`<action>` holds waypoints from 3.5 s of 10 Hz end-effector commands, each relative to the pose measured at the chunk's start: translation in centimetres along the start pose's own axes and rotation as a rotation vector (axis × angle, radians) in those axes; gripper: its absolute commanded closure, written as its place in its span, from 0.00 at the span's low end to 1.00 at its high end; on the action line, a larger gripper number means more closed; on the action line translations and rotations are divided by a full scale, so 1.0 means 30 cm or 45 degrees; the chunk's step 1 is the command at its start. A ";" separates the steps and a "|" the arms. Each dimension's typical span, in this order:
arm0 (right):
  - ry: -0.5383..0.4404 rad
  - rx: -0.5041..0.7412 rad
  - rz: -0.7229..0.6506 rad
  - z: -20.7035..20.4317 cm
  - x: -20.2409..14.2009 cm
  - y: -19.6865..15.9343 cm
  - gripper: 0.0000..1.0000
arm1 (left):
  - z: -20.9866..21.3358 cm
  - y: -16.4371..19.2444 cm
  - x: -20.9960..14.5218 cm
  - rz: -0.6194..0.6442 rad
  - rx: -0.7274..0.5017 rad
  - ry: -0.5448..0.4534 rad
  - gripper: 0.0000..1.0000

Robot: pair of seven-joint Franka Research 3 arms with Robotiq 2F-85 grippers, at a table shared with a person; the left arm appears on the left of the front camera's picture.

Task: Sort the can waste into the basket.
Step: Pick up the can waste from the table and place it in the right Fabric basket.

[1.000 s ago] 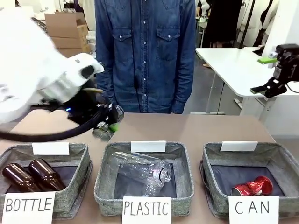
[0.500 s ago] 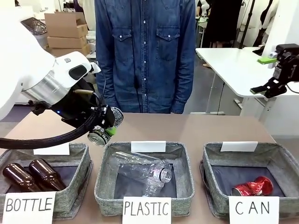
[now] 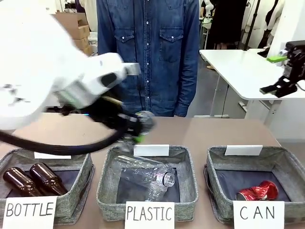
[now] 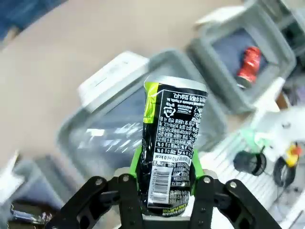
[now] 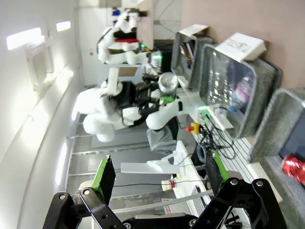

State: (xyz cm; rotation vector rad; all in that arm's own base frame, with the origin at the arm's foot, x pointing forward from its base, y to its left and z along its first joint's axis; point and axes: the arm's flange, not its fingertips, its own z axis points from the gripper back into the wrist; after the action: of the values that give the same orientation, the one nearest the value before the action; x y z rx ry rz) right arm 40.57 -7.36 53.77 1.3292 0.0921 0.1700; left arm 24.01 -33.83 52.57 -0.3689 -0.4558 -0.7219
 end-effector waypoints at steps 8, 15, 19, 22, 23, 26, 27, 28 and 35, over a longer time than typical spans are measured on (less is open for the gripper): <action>-0.275 -0.109 -0.219 0.452 -0.433 -0.103 0.00 | -0.765 -0.627 0.727 -1.077 -0.415 0.073 0.56; -0.275 -0.109 -0.219 0.452 -0.433 -0.103 0.00 | -0.769 -0.595 0.748 -1.016 -0.402 0.113 0.35; -0.275 -0.109 -0.219 0.452 -0.433 -0.103 0.00 | -0.762 -0.597 0.747 -1.049 -0.397 0.109 0.00; -0.275 -0.109 -0.219 0.452 -0.433 -0.103 0.00 | -0.754 -0.590 0.749 -1.040 -0.396 0.110 0.00; -0.275 -0.109 -0.219 0.452 -0.433 -0.103 0.00 | -0.736 -0.578 0.751 -1.014 -0.408 0.152 0.00; -0.121 -0.088 -0.147 0.385 -0.320 -0.093 0.00 | -0.429 -0.345 0.687 -0.837 -0.394 0.310 0.00; -0.049 -0.084 -0.132 0.327 -0.238 -0.077 0.00 | -0.275 -0.233 0.628 -0.709 -0.388 0.291 0.00; 0.033 -0.071 -0.090 0.251 -0.154 -0.053 0.00 | -0.130 -0.135 0.553 -0.592 -0.397 0.270 0.00; 0.151 -0.099 -0.008 -0.502 0.132 0.201 0.00 | 0.256 0.532 -0.039 0.363 -0.711 -0.080 0.00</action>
State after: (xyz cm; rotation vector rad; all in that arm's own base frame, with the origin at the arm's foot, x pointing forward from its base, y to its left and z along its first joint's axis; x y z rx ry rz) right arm 43.17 8.17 55.37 1.2473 0.2489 0.3784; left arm 32.85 -20.06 57.31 -0.7666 -0.2267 -0.5570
